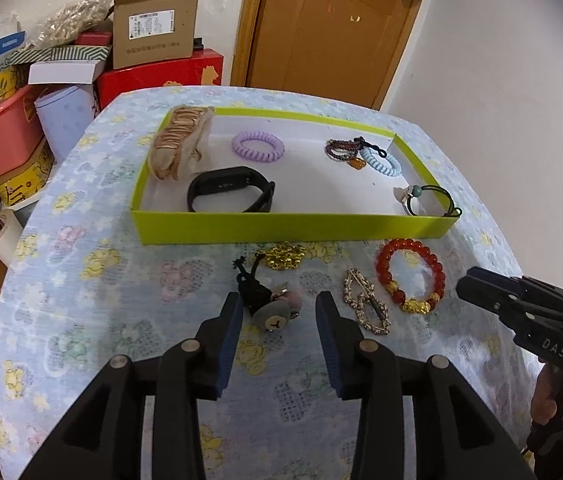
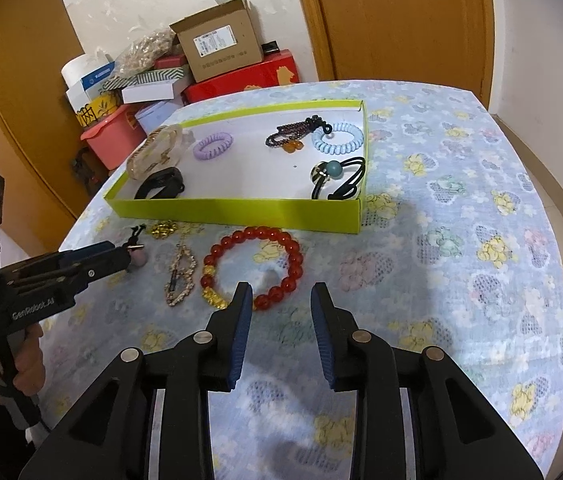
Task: Organize jewelry
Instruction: 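Grasp the bear-charm black hair tie with the left tool while the right tool grasps the red bead bracelet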
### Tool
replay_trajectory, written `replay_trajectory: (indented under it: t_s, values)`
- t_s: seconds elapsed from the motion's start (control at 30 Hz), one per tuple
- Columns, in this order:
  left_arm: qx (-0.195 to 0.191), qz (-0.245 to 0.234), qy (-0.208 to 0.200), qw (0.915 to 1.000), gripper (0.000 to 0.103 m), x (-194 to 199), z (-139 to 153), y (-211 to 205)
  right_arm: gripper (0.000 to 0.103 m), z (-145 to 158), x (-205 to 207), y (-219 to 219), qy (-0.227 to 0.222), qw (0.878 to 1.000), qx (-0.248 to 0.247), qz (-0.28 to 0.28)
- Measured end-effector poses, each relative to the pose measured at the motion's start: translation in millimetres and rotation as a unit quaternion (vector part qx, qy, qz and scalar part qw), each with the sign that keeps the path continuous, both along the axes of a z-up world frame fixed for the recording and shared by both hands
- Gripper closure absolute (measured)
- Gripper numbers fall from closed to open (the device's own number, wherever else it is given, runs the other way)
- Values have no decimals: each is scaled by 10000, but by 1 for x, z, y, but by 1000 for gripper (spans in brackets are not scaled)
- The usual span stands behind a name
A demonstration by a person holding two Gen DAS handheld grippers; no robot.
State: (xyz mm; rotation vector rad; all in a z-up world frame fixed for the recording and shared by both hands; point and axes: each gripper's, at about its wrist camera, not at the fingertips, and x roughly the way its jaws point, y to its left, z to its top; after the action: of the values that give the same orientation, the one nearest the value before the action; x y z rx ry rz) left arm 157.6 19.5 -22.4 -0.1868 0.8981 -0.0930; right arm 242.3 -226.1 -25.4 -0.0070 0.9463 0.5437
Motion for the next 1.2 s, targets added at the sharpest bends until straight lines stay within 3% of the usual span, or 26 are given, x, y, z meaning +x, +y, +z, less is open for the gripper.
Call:
replay_trajectory:
  t_s: [0.2, 0.53, 0.63, 0.77, 0.8, 0.87, 0.9, 1.2]
  values:
    - [115, 15, 125, 9999, 63, 5, -8, -3, 72, -5, 6, 7, 19, 10000, -57, 43]
    - [374, 48, 4, 9993, 63, 8, -11, -10, 72, -9, 18, 16, -106, 9996, -252, 36]
    - [641, 82, -56, 9979, 70, 5, -12, -13, 72, -12, 22, 19, -127, 9993, -347, 32]
    - [715, 118, -80, 9973, 73, 2, -12, -14, 72, -13, 21, 23, -237, 9984, -513, 87]
    - [713, 124, -81, 9973, 74, 2, -12, -13, 73, -13, 20, 24, -280, 9979, -575, 109]
    - [701, 135, -80, 9974, 74, 1, -12, -12, 91, -14, 16, 27, -365, 9967, -715, 132]
    - [699, 136, -79, 9974, 75, 1, -12, -12, 93, -14, 16, 28, -379, 9963, -759, 130]
    - [590, 80, -104, 9982, 76, -9, -8, -12, 94, -7, 3, 26, -429, 9959, -760, 223]
